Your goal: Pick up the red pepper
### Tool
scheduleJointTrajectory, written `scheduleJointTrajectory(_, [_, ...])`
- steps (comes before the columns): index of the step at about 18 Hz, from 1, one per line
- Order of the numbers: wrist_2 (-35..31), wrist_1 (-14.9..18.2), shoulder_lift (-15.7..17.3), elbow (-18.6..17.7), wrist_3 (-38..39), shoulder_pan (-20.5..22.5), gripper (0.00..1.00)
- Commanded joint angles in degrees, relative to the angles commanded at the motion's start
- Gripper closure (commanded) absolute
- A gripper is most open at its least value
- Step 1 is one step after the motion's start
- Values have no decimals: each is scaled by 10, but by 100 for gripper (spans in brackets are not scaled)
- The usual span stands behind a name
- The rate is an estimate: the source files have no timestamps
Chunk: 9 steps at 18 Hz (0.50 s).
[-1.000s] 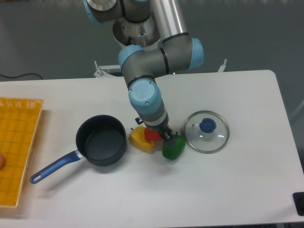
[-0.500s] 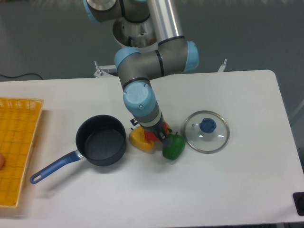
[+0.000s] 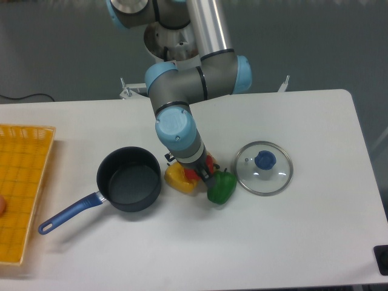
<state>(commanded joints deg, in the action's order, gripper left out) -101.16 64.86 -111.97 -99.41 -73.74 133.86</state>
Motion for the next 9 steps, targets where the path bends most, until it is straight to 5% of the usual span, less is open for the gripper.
scheduleJointTrajectory(4, [0, 5, 0, 2, -1, 1, 45])
scheduleJointTrajectory(9, [0, 9, 3, 5, -1, 2, 47])
